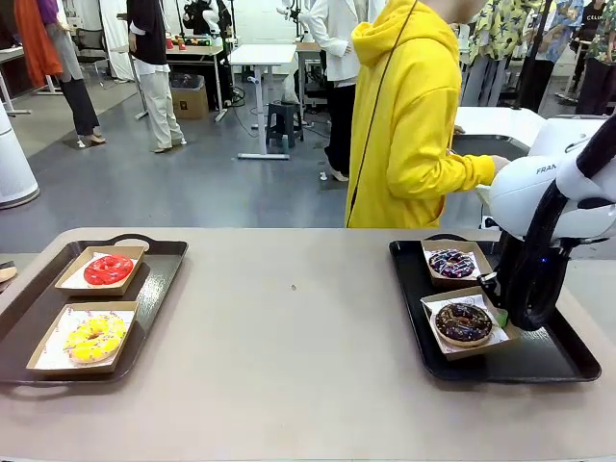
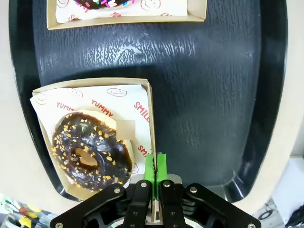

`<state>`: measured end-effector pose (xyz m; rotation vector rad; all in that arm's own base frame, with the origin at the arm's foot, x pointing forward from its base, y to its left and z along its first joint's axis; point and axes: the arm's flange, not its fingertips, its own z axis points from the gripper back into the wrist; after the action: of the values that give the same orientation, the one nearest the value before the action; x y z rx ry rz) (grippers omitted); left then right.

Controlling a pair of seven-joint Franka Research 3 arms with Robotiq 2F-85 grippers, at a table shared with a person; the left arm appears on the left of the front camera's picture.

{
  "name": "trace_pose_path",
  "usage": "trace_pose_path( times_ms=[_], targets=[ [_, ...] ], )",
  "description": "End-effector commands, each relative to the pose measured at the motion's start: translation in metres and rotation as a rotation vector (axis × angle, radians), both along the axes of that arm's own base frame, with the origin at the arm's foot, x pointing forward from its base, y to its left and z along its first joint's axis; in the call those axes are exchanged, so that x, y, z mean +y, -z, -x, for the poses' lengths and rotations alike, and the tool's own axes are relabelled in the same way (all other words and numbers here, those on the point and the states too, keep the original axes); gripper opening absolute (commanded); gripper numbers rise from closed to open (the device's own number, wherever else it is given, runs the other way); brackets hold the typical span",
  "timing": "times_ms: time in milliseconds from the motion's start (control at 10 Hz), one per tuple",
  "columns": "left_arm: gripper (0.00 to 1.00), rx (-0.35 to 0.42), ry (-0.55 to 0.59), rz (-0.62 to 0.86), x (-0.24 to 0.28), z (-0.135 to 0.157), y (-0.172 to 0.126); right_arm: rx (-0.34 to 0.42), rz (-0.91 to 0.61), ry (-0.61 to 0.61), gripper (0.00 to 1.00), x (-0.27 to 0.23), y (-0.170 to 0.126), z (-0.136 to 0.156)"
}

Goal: Individually package the donuts and arrange them on the tray.
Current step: Place the picked Paper togo box on the Handle tray.

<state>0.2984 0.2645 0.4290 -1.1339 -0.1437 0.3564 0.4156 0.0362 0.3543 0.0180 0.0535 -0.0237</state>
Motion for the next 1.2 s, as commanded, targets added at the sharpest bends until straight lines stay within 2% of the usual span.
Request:
trace_pose_path(
  times_ms=[0,100,300,400,500,600,700,800,1100],
  targets=[
    [1.00,-0.010,-0.010,0.002,0.0003,0.0011,-0.0010,-0.030,-0.031,-0.006,0.61,0.0006,0.0015,0.0043],
    [1.00,-0.010,-0.010,0.002,0.0003,0.0011,-0.0010,-0.034,-0.034,-0.005,1.00,0.0006,-0.0016,0.0055],
    [1.00,-0.010,-0.010,0.002,0.0003,0.0011,-0.0010,-0.035,-0.039,-0.005,1.00,0.0005,-0.0033,0.0061],
    [1.00,-0.010,-0.010,0.002,0.0003,0.0011,-0.0010,-0.035,-0.040,-0.008,0.85,0.0006,-0.0031,0.0062],
    [1.00,-0.010,-0.010,0.002,0.0003,0.0011,-0.0010,-0.035,-0.045,-0.012,0.55,0.0001,-0.0030,0.0064],
    [1.00,-0.010,-0.010,0.002,0.0003,0.0011,-0.0010,-0.033,-0.046,-0.017,1.00,-0.0002,-0.0028,0.0070],
    [1.00,-0.010,-0.010,0.002,0.0003,0.0011,-0.0010,-0.030,-0.049,-0.024,0.75,-0.0012,-0.0027,0.0082],
    [1.00,-0.010,-0.010,0.002,0.0003,0.0011,-0.0010,-0.046,-0.005,-0.023,1.00,-0.0017,-0.0031,0.0091],
    [1.00,-0.010,-0.010,0.002,0.0003,0.0011,-0.0010,-0.038,0.024,-0.022,1.00,-0.0063,-0.0019,0.0122]
  ],
)
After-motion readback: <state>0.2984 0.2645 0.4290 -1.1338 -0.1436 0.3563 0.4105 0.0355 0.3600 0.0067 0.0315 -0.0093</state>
